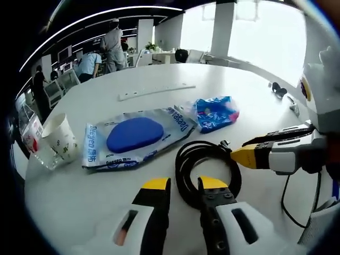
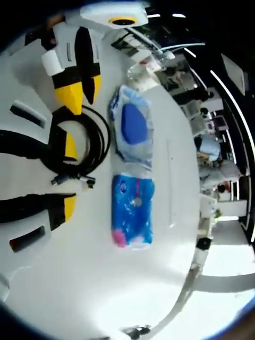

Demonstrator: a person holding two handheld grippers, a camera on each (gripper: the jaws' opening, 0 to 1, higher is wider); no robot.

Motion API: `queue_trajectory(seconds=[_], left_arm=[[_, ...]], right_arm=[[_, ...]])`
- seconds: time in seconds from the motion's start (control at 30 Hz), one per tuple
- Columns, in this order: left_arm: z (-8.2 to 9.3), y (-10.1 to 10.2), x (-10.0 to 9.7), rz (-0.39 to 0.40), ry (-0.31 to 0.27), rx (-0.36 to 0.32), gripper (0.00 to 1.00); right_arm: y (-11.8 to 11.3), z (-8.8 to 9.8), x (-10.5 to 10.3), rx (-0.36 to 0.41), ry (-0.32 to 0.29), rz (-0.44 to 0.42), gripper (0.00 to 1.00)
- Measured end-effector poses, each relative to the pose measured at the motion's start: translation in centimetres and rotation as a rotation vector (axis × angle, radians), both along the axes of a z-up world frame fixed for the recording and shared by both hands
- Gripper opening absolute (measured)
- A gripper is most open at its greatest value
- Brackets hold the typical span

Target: Arrange the tabletop items into an orderly group along one side of the table until the central work area is clear of visible clutter.

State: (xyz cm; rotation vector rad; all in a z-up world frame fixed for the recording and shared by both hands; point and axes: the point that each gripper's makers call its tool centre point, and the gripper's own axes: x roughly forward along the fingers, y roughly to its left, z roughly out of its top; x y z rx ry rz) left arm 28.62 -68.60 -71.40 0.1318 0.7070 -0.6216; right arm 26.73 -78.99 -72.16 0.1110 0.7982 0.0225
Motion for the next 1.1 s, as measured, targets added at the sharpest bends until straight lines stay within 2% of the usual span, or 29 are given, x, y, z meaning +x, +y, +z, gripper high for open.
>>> queue_trajectory(seconds=[0.37,0.67,1.1], left_arm=[[-0.1,0.7,-1.5,-0.009,0.009,0.016,0.20],[0.9,1.6,-2.1,-0.005,-0.015,0.022,0.21],[0.4,3.0,-3.9,-0.008,-0.003,0.042,0.23]], right_arm=[[-0.7,-0.1,-2.0,-0.009,0.006,0.000,0.20],[-1.5,-0.3,-4.2,-0.022,0.015,0.002,0.21],[-2.2,-0.5,-7.1,-0.025,0.030,-0.009,0.20]])
